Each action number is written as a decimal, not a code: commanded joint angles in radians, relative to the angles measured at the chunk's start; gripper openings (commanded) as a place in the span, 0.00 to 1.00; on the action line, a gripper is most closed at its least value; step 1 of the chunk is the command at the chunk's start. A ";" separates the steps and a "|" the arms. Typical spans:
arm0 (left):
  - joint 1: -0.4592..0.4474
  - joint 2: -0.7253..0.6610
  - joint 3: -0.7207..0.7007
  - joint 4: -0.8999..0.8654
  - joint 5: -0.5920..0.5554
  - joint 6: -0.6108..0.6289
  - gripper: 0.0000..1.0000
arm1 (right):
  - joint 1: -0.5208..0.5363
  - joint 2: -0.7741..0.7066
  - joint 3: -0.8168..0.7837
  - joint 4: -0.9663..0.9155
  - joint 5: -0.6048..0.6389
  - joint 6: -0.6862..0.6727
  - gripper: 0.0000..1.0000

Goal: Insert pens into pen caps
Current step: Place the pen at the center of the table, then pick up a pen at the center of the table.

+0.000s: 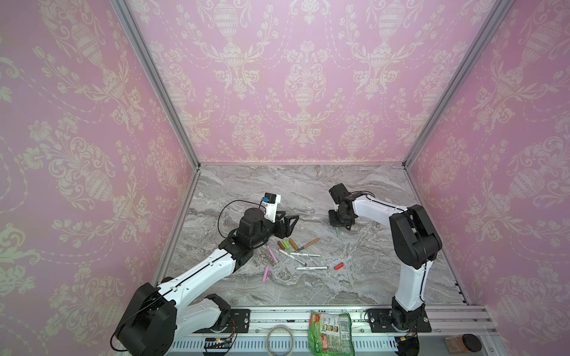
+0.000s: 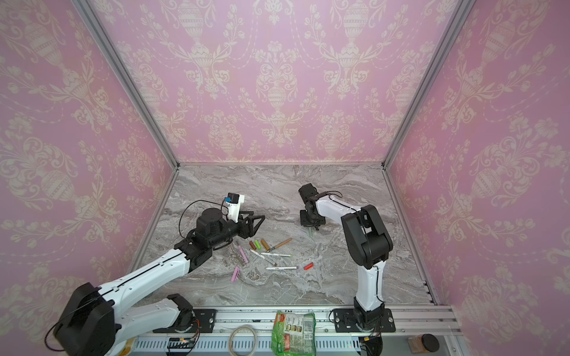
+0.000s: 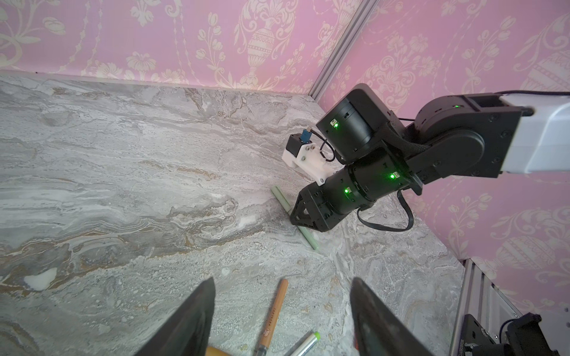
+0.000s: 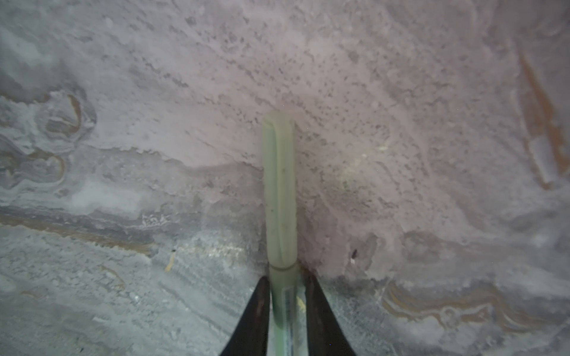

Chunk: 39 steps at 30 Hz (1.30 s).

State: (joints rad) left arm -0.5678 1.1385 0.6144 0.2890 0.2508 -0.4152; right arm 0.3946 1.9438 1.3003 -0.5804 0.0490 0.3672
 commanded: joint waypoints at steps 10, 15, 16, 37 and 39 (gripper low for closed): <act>-0.004 -0.064 0.026 -0.069 -0.100 0.024 0.83 | -0.003 -0.097 0.006 -0.013 -0.072 0.018 0.40; 0.016 -0.135 0.000 -0.099 -0.140 0.027 0.98 | 0.002 -0.249 0.003 -0.027 -0.131 0.009 0.49; 0.024 -0.150 -0.007 -0.104 -0.138 0.027 0.98 | 0.006 -0.276 0.001 -0.035 -0.137 0.004 0.50; 0.225 -0.273 -0.132 -0.231 -0.017 -0.302 0.99 | 0.367 -0.213 0.026 -0.136 -0.081 -0.406 0.58; 0.232 -0.281 -0.144 -0.231 -0.024 -0.307 0.99 | 0.377 -0.169 0.058 -0.144 -0.062 -0.402 0.59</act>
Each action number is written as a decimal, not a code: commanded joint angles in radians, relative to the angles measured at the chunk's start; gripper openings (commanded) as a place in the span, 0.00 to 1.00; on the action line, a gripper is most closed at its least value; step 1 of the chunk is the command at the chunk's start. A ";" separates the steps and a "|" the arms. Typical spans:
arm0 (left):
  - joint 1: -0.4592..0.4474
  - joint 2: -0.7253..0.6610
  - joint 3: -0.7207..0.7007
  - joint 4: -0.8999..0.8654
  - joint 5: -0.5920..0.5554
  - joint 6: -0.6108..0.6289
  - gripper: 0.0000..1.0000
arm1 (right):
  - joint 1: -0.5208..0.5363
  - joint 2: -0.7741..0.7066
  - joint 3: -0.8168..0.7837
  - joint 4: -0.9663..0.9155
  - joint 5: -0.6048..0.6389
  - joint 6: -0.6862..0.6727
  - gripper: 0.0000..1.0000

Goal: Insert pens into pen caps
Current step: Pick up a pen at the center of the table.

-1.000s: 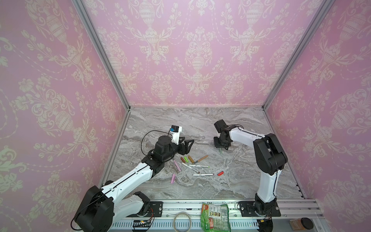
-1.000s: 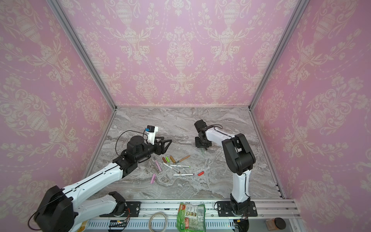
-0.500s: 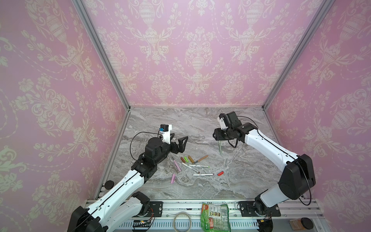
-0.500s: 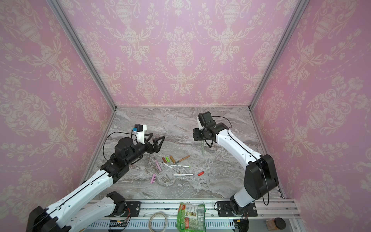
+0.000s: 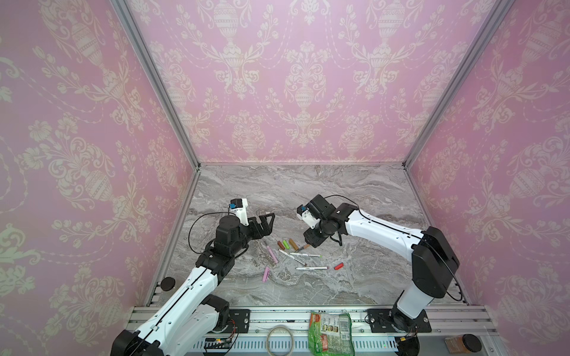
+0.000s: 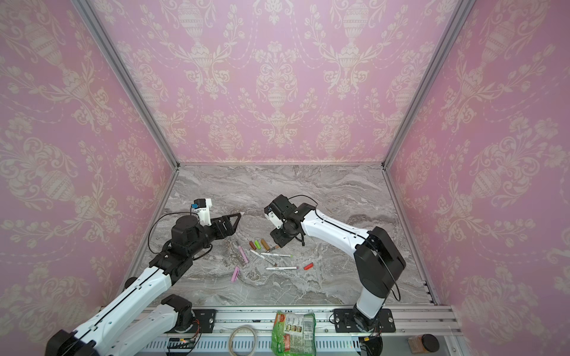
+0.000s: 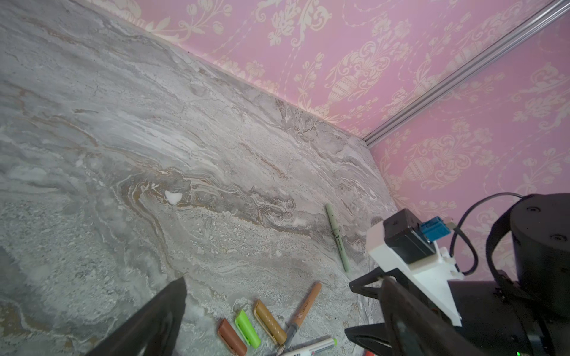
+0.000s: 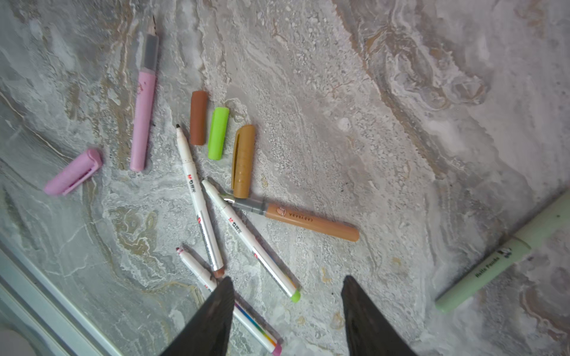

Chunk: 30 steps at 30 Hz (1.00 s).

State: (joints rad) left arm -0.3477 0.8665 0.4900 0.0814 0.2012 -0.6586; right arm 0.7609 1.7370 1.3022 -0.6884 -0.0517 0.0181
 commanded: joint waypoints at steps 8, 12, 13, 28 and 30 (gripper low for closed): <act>0.034 -0.021 -0.039 -0.042 0.041 -0.060 0.99 | 0.031 0.184 0.134 -0.072 0.101 -0.090 0.58; 0.048 -0.026 -0.042 -0.050 0.054 -0.055 0.99 | 0.039 0.226 0.153 -0.075 0.095 -0.108 0.58; 0.050 -0.027 -0.044 -0.049 0.055 -0.055 0.99 | 0.041 0.234 0.158 -0.077 0.094 -0.109 0.58; 0.077 -0.027 -0.049 -0.030 0.083 -0.058 0.99 | 0.058 0.334 0.195 -0.101 0.130 -0.124 0.56; 0.079 -0.027 -0.049 -0.030 0.086 -0.058 0.99 | 0.058 0.337 0.197 -0.100 0.132 -0.120 0.55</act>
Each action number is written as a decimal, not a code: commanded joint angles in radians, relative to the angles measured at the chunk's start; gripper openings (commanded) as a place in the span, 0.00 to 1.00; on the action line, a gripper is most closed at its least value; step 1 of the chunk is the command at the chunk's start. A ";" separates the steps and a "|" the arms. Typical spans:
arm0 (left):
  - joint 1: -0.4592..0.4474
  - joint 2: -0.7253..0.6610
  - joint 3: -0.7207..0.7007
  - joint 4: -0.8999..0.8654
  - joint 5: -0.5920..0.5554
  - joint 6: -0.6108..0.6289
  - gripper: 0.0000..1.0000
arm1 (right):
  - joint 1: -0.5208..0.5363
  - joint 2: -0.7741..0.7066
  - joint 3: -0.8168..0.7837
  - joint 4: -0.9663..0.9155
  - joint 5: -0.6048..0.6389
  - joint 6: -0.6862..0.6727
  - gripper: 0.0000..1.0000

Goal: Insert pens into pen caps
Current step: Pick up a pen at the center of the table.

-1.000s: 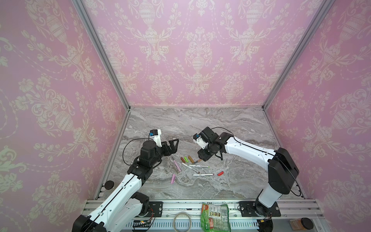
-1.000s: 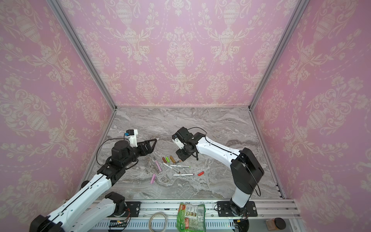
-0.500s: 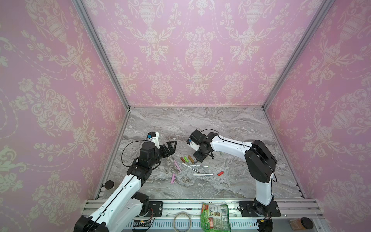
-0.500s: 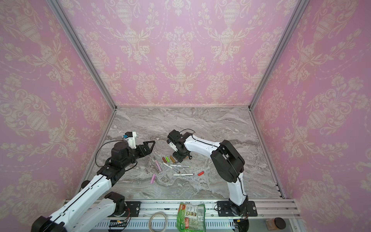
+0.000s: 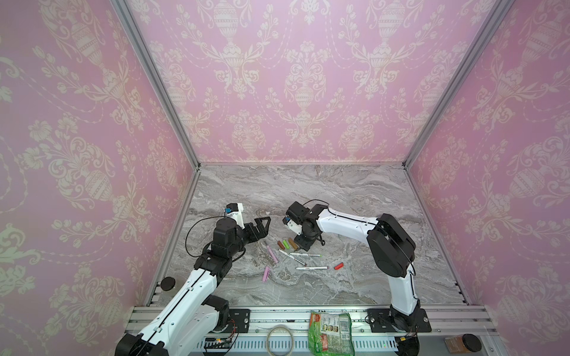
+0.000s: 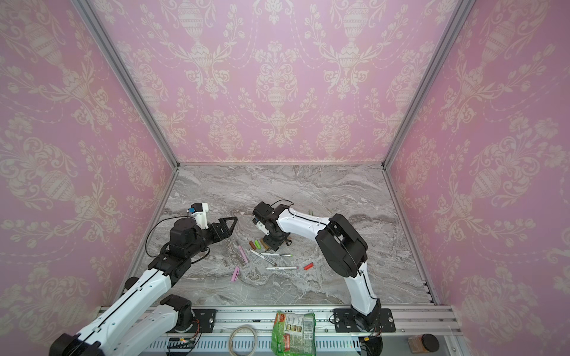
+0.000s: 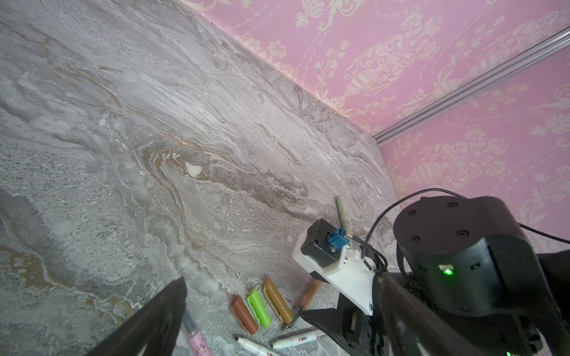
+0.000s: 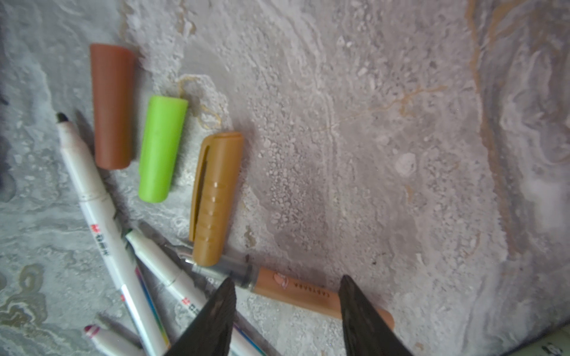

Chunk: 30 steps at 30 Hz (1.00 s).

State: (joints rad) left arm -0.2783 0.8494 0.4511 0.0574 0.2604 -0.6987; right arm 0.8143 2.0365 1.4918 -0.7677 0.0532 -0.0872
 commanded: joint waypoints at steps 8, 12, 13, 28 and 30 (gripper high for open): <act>0.014 -0.010 -0.013 -0.002 0.033 -0.021 0.99 | 0.004 0.021 -0.016 -0.013 0.034 -0.009 0.54; 0.014 -0.010 -0.012 -0.002 0.035 -0.021 0.99 | 0.005 0.010 -0.026 -0.008 0.034 -0.006 0.54; 0.015 -0.010 -0.013 -0.002 0.037 -0.021 0.99 | 0.005 0.010 -0.028 -0.007 0.035 -0.006 0.54; 0.018 -0.004 0.014 -0.010 0.058 -0.012 0.99 | 0.005 -0.029 -0.072 0.016 0.053 0.005 0.54; 0.019 -0.007 0.018 -0.016 0.059 -0.012 0.99 | 0.004 -0.029 -0.072 0.016 0.054 0.005 0.54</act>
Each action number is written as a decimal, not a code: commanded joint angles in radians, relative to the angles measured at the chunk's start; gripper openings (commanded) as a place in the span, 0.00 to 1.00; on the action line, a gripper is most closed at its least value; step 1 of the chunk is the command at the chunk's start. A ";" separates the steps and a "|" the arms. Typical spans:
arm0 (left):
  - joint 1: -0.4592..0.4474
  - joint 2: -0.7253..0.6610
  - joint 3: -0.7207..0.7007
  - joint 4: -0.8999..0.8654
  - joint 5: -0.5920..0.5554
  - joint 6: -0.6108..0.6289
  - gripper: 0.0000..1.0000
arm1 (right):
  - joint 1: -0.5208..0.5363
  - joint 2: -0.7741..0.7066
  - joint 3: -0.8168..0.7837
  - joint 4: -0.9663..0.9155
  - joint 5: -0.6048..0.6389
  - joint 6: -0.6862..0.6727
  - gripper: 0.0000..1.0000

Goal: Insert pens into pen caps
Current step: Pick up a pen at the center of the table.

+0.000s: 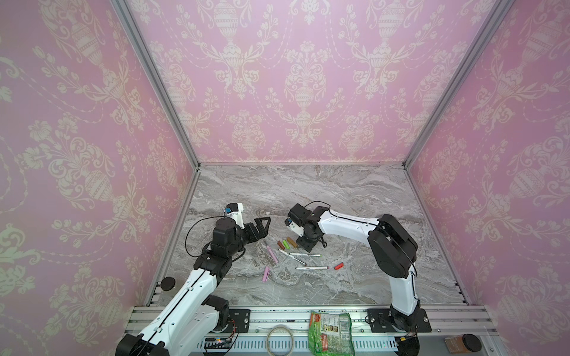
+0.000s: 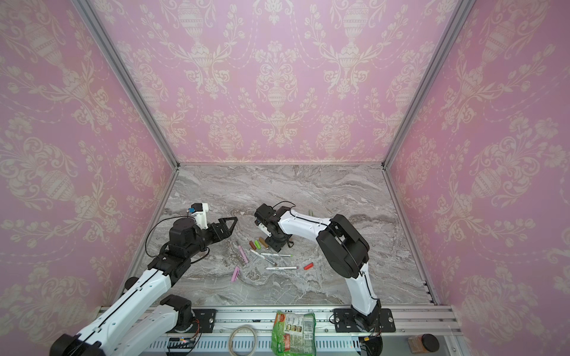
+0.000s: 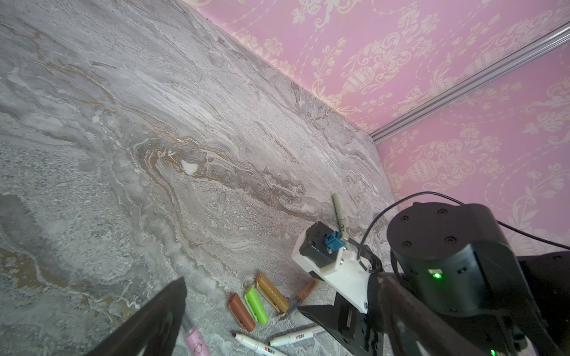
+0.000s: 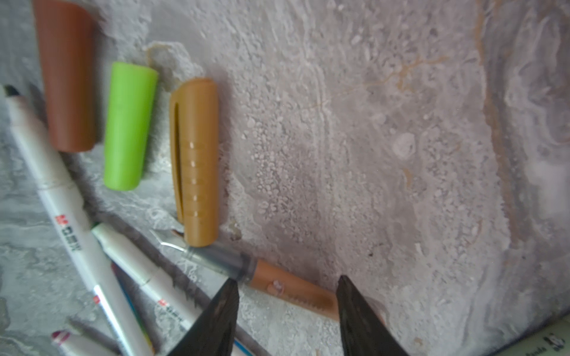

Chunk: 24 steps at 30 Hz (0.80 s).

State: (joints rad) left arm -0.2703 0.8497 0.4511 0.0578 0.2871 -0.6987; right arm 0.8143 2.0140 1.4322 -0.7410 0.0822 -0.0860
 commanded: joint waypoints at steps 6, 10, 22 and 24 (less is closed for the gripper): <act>0.010 -0.015 0.019 -0.024 0.038 -0.015 0.99 | 0.004 -0.005 -0.016 -0.002 0.027 -0.001 0.53; 0.011 -0.019 0.021 -0.029 0.038 -0.017 0.99 | 0.005 0.007 -0.014 0.008 0.011 -0.001 0.51; 0.011 0.004 0.037 -0.022 0.042 -0.014 0.99 | 0.005 0.049 0.009 0.007 -0.012 0.012 0.41; 0.010 0.015 0.040 -0.013 0.045 -0.013 0.99 | 0.004 0.055 0.011 0.008 -0.012 0.012 0.38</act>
State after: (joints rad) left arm -0.2695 0.8524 0.4557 0.0509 0.3092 -0.6991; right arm 0.8143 2.0254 1.4334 -0.7319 0.0761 -0.0811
